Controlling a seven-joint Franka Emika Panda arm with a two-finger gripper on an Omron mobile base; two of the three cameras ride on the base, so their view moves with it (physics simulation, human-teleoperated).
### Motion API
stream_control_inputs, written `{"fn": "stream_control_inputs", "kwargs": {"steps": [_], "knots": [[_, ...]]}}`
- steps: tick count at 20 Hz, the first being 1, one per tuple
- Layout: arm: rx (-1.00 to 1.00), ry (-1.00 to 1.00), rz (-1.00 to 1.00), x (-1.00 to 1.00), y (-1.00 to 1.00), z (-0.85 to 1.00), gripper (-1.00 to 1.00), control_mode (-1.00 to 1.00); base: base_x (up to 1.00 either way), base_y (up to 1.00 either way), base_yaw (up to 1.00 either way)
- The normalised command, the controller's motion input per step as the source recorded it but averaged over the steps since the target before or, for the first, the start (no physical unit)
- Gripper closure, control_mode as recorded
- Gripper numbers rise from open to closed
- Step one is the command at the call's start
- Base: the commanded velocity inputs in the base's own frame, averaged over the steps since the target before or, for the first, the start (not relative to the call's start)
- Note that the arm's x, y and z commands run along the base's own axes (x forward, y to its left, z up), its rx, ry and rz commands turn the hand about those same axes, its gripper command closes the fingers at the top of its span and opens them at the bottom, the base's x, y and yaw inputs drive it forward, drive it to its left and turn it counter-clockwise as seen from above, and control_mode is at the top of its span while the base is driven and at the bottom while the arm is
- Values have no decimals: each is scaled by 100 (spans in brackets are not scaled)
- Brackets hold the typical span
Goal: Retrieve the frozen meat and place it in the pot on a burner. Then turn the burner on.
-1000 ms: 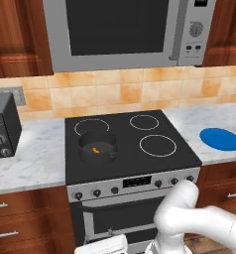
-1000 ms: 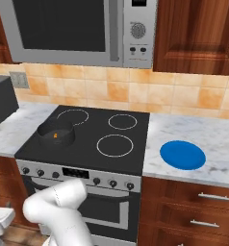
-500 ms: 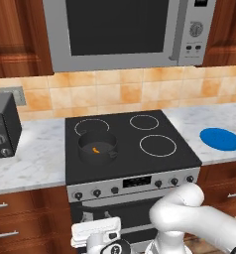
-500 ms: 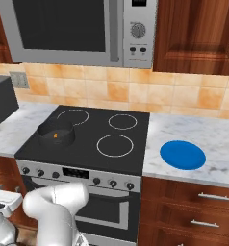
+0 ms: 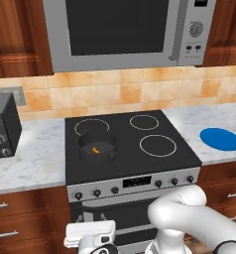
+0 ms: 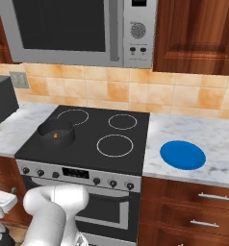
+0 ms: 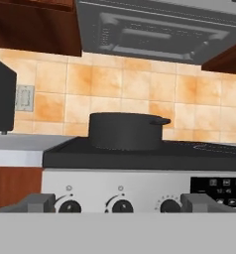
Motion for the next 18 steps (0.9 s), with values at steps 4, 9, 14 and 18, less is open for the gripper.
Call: {"fn": "stream_control_inputs", "kwargs": {"steps": [4,9,14,18], "knots": [[0,0,-2,19,0,0,-100,-100,0,0,0],[0,0,-1,14,1,0,-100,-100,0,0,0],[0,0,-1,6,2,0,-100,-100,0,0,0],[0,0,0,0,3,-1,-100,-100,0,0,0]]}}
